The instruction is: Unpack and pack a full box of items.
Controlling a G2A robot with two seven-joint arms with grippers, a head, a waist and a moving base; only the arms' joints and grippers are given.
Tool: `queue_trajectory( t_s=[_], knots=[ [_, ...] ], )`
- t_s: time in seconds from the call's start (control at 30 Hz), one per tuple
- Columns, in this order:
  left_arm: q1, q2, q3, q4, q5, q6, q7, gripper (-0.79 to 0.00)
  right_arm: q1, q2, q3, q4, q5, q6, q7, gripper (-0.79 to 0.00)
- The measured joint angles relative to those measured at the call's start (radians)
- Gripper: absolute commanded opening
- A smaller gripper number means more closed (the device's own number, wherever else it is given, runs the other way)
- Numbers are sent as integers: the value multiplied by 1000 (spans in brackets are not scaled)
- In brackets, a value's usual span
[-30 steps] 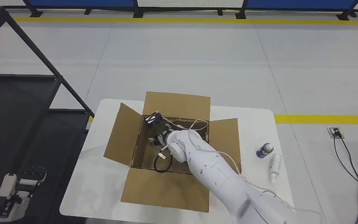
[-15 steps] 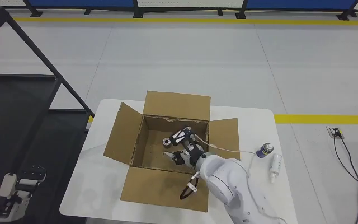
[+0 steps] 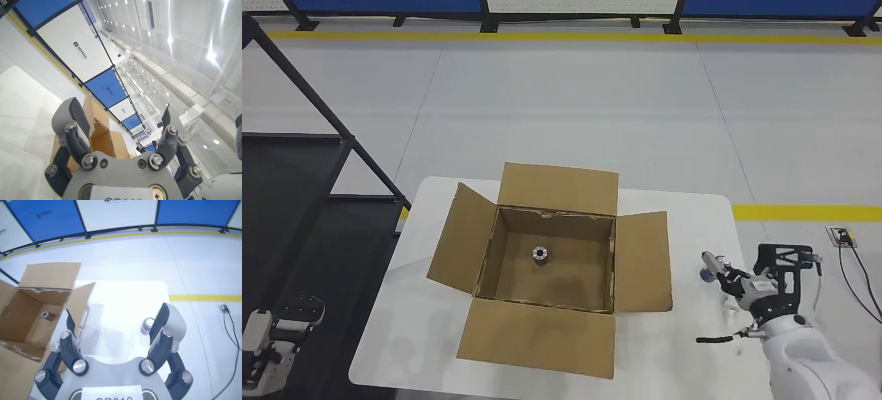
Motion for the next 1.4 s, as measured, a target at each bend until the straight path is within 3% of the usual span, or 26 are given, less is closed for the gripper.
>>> queue_trajectory(
  t_s=[0.23, 0.57, 0.73, 0.77, 0.83, 0.87, 1.3, 1.4],
  knots=[
    [0, 0, 0, 0, 0, 0, 0, 0, 107, 18, 44, 281, -66, 11, 98, 0],
    [0, 0, 0, 0, 0, 0, 0, 0, 235, 40, 17, 535, -171, -22, 213, 0],
    [0, 0, 0, 0, 0, 0, 0, 0, 280, 47, 5, 608, -177, -27, 248, -114],
    [0, 0, 0, 0, 0, 0, 0, 0, 286, 48, 4, 618, -177, -27, 252, -160],
    [0, 0, 0, 0, 0, 0, 0, 0, 299, 50, 3, 640, -172, -30, 260, -363],
    [0, 0, 0, 0, 0, 0, 0, 0, 304, 52, 3, 647, -171, -32, 262, -409],
    [0, 0, 0, 0, 0, 0, 0, 0, 343, 66, -18, 706, -169, -30, 311, -548],
    [0, 0, 0, 0, 0, 0, 0, 0, 354, 69, -24, 716, -169, -28, 319, -785]
  ],
)
